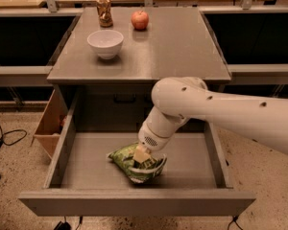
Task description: Pick green jalapeno chip bag from top drawer and place on counter
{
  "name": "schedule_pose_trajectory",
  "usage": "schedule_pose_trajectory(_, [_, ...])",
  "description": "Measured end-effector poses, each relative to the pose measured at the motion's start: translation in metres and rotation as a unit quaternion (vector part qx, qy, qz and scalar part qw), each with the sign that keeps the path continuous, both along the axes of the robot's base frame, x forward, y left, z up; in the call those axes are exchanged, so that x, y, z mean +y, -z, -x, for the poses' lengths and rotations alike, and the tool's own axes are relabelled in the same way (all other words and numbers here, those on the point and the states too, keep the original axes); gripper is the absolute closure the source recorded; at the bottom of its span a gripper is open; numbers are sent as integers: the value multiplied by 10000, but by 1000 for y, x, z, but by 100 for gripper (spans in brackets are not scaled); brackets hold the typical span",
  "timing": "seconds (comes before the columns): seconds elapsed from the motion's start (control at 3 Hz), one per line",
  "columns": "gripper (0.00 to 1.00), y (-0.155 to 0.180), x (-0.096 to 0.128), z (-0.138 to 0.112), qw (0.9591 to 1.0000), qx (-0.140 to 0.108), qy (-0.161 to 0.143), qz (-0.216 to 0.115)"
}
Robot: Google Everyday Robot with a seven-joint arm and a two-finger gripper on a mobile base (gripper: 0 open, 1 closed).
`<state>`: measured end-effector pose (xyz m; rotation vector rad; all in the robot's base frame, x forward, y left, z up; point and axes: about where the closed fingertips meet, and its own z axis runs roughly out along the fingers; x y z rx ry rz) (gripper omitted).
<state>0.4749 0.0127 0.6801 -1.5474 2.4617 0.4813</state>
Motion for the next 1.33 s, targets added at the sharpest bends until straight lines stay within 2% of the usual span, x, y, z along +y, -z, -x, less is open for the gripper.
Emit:
schedule_pose_trajectory(0.33, [100, -72, -38, 1, 9990, -410, 140, 110])
schedule_pose_trajectory(0.67, [100, -158, -77, 1, 9956, -805, 388, 274])
schedule_pose_trajectory(1.0, [100, -228, -108, -10, 9930, -940, 566, 442])
schedule_pose_trajectory(1.33, [100, -278, -130, -30, 9912, -981, 786, 414])
